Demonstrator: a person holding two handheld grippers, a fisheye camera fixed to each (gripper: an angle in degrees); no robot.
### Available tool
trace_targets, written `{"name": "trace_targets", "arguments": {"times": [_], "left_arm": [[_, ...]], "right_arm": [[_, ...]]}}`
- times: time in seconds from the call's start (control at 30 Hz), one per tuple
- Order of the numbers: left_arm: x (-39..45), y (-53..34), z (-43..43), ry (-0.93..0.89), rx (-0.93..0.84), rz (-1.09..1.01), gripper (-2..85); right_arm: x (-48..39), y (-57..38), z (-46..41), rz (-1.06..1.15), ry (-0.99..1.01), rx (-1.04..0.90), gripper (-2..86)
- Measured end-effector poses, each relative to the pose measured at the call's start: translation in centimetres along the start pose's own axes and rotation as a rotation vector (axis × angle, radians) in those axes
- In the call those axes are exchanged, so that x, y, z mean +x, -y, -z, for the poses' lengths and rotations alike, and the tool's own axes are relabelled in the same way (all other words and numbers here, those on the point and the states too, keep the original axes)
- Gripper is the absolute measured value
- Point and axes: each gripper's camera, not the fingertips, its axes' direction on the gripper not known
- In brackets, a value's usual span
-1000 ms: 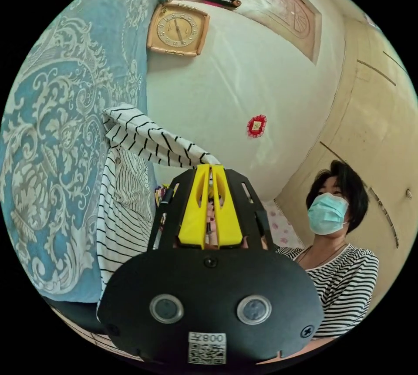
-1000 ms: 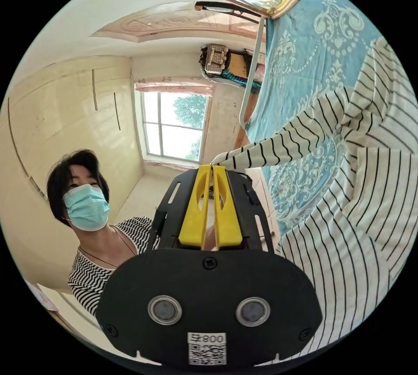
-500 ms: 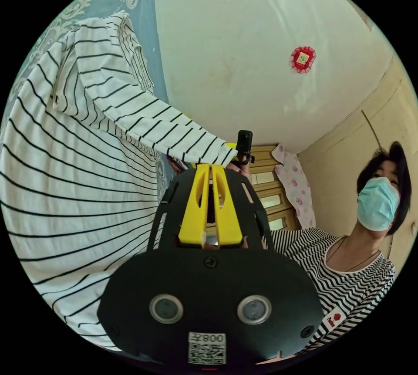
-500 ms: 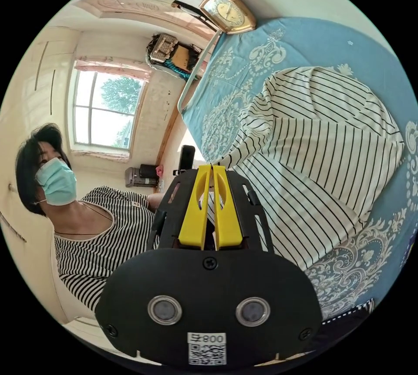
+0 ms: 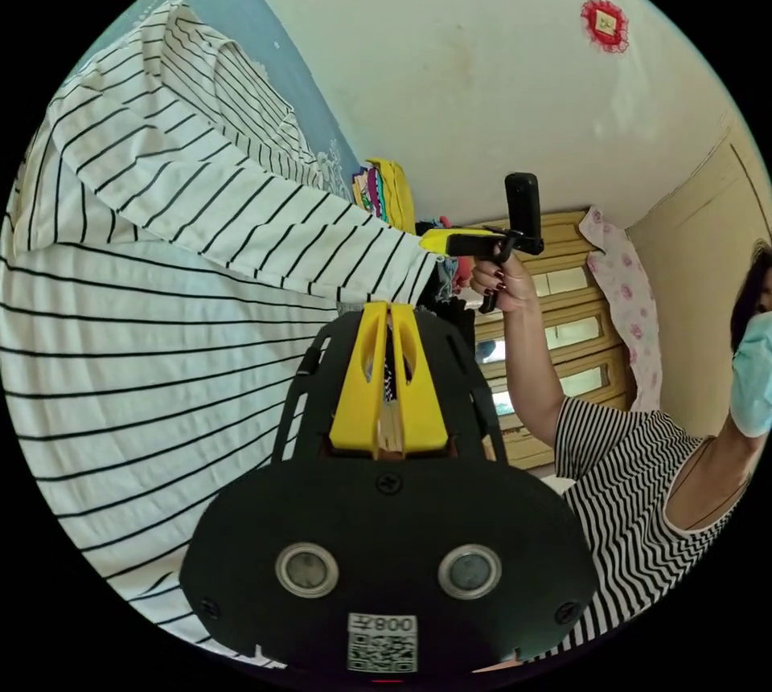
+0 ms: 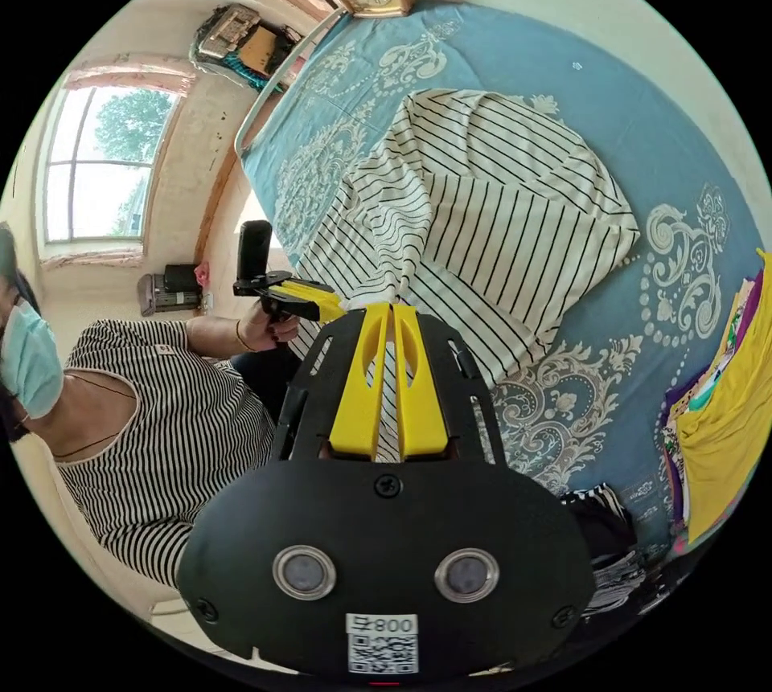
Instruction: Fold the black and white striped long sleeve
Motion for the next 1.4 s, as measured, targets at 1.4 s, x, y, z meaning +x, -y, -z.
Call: {"name": "trace_targets", "arguments": {"times": [1.4], "left_arm": [[-16.6,10.5,18.8,0.245,0.371,0.194,0.6]], "right_arm": [[0.7,29.4,-17.9,0.16,-0.142,0.322,6.9]]}}
